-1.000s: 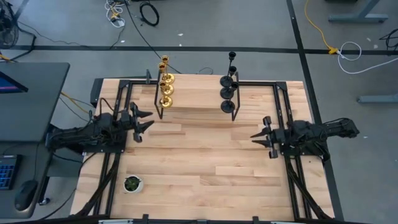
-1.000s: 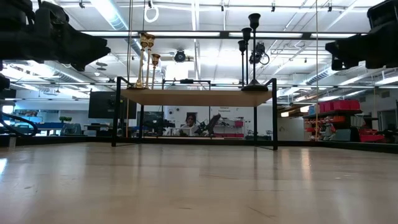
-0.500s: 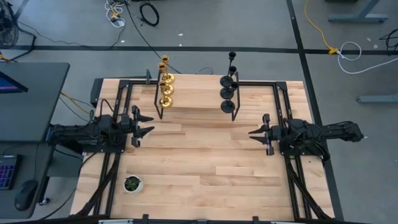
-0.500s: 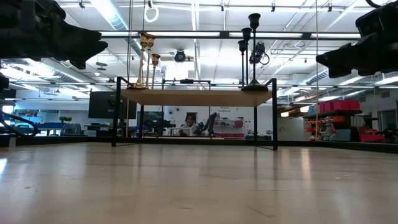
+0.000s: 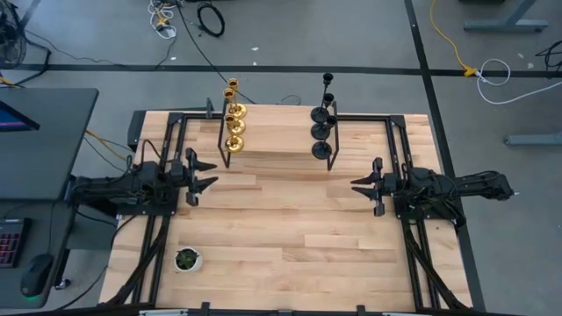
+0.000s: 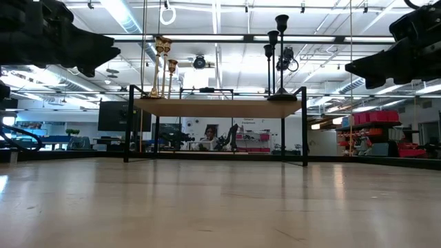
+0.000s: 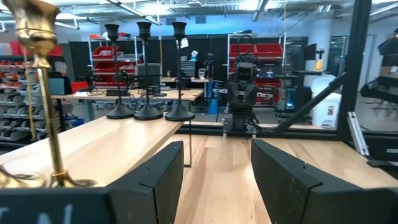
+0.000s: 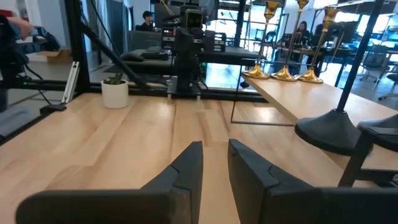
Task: Pick & Place candle stick holders
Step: Return to Home Position
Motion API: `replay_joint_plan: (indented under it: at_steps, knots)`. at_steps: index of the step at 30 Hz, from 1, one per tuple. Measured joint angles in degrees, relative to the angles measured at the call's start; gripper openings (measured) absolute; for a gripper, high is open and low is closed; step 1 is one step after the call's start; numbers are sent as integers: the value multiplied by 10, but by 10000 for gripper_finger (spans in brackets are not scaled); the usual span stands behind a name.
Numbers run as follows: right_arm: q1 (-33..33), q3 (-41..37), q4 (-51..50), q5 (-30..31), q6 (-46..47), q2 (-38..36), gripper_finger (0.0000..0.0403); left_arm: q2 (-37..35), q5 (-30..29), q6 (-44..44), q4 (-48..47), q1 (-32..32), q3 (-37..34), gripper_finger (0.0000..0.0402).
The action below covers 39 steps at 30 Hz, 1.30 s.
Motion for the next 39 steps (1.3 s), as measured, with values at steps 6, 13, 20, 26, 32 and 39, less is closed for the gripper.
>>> replay_joint_plan:
  at_steps: [6,13,20,26,32,39]
  knots:
    - [0,0,0,0,0,0,77,0,0,0,0,12,0,190]
    - [0,0,0,0,0,0,77,0,2,0,0,-1,0,190]
    - [0,0,0,0,0,0,77,0,2,0,0,0,0,190]
    - [0,0,0,0,0,0,77,0,2,0,0,0,0,190]
    - [0,0,0,0,0,0,77,0,2,0,0,0,0,190]
    - [0,0,0,0,0,0,77,3,2,0,1,0,0,190]
